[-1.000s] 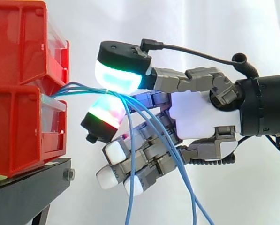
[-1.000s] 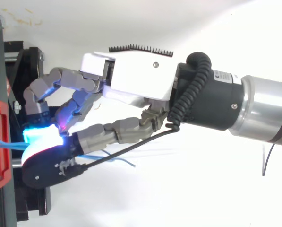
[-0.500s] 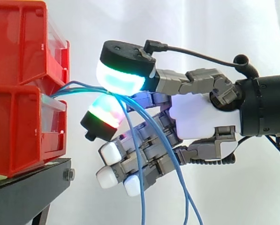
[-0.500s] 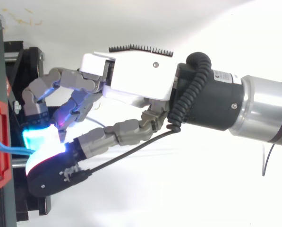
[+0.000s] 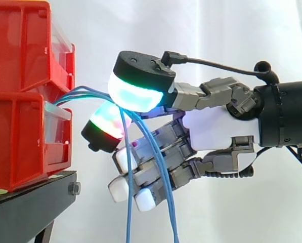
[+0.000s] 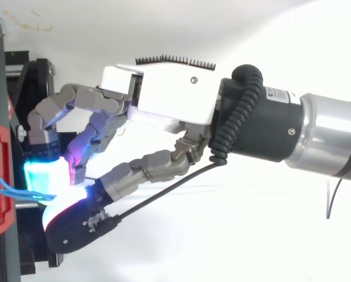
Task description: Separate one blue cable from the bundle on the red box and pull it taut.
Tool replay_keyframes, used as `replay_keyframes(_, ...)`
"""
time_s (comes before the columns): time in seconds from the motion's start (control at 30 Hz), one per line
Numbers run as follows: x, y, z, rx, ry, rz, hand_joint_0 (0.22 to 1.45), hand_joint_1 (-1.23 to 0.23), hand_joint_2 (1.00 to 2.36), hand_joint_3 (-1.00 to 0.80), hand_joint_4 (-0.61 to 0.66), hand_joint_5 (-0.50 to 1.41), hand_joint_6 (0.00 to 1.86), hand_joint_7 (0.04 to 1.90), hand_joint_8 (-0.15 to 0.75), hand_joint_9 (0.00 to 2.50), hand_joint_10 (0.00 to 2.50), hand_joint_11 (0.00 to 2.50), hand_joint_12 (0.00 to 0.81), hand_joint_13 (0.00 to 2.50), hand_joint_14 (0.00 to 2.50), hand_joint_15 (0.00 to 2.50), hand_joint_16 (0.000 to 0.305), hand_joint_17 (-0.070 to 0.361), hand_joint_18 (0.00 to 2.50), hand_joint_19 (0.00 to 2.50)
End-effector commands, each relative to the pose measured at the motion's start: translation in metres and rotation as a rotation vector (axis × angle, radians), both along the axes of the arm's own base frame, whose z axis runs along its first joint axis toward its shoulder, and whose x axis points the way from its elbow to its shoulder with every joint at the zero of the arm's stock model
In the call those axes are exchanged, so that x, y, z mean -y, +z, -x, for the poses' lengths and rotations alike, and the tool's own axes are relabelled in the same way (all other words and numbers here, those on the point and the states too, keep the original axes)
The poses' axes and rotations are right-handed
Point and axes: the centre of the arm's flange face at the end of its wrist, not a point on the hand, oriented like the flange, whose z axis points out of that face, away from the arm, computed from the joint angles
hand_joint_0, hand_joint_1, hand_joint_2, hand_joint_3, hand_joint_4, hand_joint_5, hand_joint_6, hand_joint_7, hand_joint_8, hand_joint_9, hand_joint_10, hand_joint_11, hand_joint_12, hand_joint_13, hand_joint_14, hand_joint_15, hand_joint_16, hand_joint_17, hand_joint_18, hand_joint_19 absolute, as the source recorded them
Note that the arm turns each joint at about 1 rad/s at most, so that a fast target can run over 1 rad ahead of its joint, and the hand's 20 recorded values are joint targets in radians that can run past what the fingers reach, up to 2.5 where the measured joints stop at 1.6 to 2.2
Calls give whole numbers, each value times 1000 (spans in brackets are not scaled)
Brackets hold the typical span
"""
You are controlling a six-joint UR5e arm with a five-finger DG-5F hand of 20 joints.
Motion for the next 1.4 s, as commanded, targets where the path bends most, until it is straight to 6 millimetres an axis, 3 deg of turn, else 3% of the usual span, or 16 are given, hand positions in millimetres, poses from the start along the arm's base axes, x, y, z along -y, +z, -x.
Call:
replay_keyframes(0.0,0,2,0,3,0,0,678,-860,1000,-500,-160,-162,914,1009,269,1119,12,693,356,969,15,459,35,79,888,422)
replay_keyframes(0.17,0,0,0,0,-1,-1,642,-792,1000,-489,-163,-153,914,1074,274,1168,15,710,356,991,17,483,36,82,898,462)
replay_keyframes(0.23,0,0,0,0,-1,-1,644,-800,1008,-395,-165,-153,917,1093,275,1175,16,709,355,994,16,490,37,83,899,473)
replay_keyframes(0.33,0,1,0,2,1,-2,626,-820,1010,-88,-208,-155,941,1122,318,1198,12,689,393,1035,14,472,46,104,975,410)
replay_keyframes(0.43,0,0,0,0,1,-2,632,-818,1006,-58,-154,-172,948,1041,318,1173,11,663,405,1041,15,463,49,109,985,409)
replay_keyframes(0.53,0,0,0,1,1,-5,603,-781,1010,-145,-89,-171,943,920,322,1169,8,620,424,1037,12,458,53,119,988,391)
replay_keyframes(0.63,0,0,0,0,-1,-7,523,-654,1215,-237,-61,-166,940,874,330,1184,6,584,436,1039,11,443,58,130,1007,387)
replay_keyframes(0.67,0,0,0,0,-1,-7,519,-646,1227,-235,-64,-165,937,881,331,1181,8,580,439,1037,13,444,58,131,1006,395)
replay_keyframes(0.77,0,0,0,2,1,-9,466,-597,1505,-214,-56,-161,925,928,347,1182,6,587,451,1047,11,449,61,137,1022,373)
replay_keyframes(0.8,0,0,0,0,1,-9,478,-652,1481,-180,-46,-164,927,921,346,1179,6,601,451,1043,11,443,60,136,1017,379)
replay_keyframes(0.93,0,0,0,1,-1,-13,631,-800,1000,-53,-22,-183,933,874,320,1111,11,649,424,1009,12,460,53,118,959,403)
replay_keyframes(1.37,-3,7,5,-17,8,-27,655,-844,1015,-201,-32,-201,927,901,281,1055,13,732,369,971,15,499,41,92,879,463)
